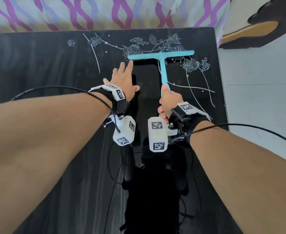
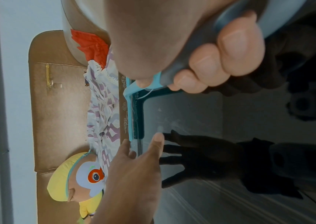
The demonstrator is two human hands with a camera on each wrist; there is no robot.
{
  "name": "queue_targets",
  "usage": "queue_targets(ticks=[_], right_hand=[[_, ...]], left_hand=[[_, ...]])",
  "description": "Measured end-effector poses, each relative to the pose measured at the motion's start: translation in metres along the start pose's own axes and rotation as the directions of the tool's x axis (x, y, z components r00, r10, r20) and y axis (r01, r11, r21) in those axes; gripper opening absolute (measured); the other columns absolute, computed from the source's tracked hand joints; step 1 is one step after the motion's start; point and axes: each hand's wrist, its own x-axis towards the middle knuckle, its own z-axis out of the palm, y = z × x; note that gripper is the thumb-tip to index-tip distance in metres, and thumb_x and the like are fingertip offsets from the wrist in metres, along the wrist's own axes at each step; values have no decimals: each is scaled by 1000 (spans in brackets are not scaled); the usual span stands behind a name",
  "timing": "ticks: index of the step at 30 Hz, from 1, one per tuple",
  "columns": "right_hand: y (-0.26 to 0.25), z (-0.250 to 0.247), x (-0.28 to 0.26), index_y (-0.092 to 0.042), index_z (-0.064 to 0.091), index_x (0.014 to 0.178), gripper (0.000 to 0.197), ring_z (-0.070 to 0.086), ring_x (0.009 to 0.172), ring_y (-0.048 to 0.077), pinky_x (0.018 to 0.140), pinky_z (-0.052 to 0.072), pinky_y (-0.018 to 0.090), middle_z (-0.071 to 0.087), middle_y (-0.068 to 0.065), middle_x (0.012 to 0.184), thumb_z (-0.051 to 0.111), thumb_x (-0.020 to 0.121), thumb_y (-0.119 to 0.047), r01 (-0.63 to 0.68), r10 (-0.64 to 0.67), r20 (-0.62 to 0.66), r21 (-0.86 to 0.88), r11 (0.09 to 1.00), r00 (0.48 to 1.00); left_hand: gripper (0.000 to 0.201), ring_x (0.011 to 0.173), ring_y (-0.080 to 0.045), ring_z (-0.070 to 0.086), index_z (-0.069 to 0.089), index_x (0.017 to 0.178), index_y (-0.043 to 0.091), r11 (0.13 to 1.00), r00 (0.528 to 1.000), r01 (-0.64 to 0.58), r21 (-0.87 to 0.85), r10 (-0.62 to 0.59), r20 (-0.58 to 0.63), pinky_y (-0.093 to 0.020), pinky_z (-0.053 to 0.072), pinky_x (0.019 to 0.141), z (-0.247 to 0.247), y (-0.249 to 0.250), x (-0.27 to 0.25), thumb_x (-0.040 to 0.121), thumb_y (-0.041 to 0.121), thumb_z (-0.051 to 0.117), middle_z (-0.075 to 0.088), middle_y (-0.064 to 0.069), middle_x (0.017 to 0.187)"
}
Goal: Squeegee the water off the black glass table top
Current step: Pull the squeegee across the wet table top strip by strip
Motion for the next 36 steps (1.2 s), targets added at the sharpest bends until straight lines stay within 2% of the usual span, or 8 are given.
queue_targets(ticks=[6, 15, 20, 23, 27, 29, 31, 36], right_hand=[[37, 7, -26, -14, 48, 73, 52, 42, 37, 20, 46, 36, 25, 48, 5, 49, 34, 94, -59, -67, 65, -62, -31, 997, 996], [108, 13, -96, -14, 50, 80, 47, 35, 38, 18, 43, 31, 25, 42, 3, 56, 35, 95, -56, -84, 85, -86, 21, 996, 993], [158, 26, -121, -16, 50, 79, 50, 37, 50, 19, 63, 37, 37, 44, 2, 65, 32, 93, -60, -33, 23, -178, -51, 998, 984], [185, 34, -137, -18, 48, 76, 51, 38, 52, 18, 65, 37, 38, 44, 2, 67, 32, 91, -63, -28, 16, -213, -53, 998, 977], [212, 44, -161, -19, 46, 74, 50, 36, 51, 18, 57, 32, 32, 41, 0, 64, 30, 88, -65, -61, 50, -209, -46, 997, 977], [228, 50, -175, -18, 49, 82, 58, 36, 52, 19, 64, 35, 36, 41, 0, 65, 27, 77, -72, -70, 59, -207, -46, 996, 977], [242, 54, -186, -18, 51, 88, 66, 36, 53, 19, 72, 36, 40, 41, 1, 67, 24, 66, -75, -67, 54, -219, -52, 996, 974], [268, 54, -212, -18, 52, 94, 69, 37, 53, 19, 73, 36, 42, 41, 0, 65, 24, 64, -73, -78, 65, -200, -56, 995, 978]], left_hand=[[85, 146, -29, 12, 4, 153, 25, 999, 999, -41, 20, 40, 30, -66, 21, 109, 12, -10, -45, 90, 32, 62, 6, 0, 161], [91, 144, -32, 18, 5, 153, 27, 990, 994, -90, 111, 82, 77, -62, 29, 107, 29, -35, -124, 86, 34, 67, 6, 1, 161], [95, 144, -31, 17, 4, 152, 27, 988, 990, -109, 112, 97, 106, -61, 29, 108, 40, -45, -166, 83, 39, 69, 6, 2, 161], [100, 145, -30, 16, 3, 152, 27, 984, 984, -142, 106, 129, 119, -61, 28, 109, 45, -51, -192, 81, 42, 71, 6, 1, 161], [121, 143, -32, 17, -1, 152, 32, 971, 970, -199, 136, 175, 170, -60, 31, 107, 53, -56, -229, 65, 52, 80, 7, 2, 160], [142, 143, -37, 14, -9, 150, 38, 958, 949, -239, 160, 196, 245, -64, 28, 107, 63, -59, -254, 47, 57, 87, 0, 1, 161], [160, 144, -44, 3, -22, 144, 45, 946, 932, -262, 189, 198, 302, -70, 17, 108, 74, -63, -277, 31, 58, 90, -14, -1, 160], [169, 144, -47, -10, -32, 140, 43, 942, 942, -237, 238, 163, 293, -72, 7, 109, 104, -69, -325, 27, 56, 92, -26, -5, 157]])
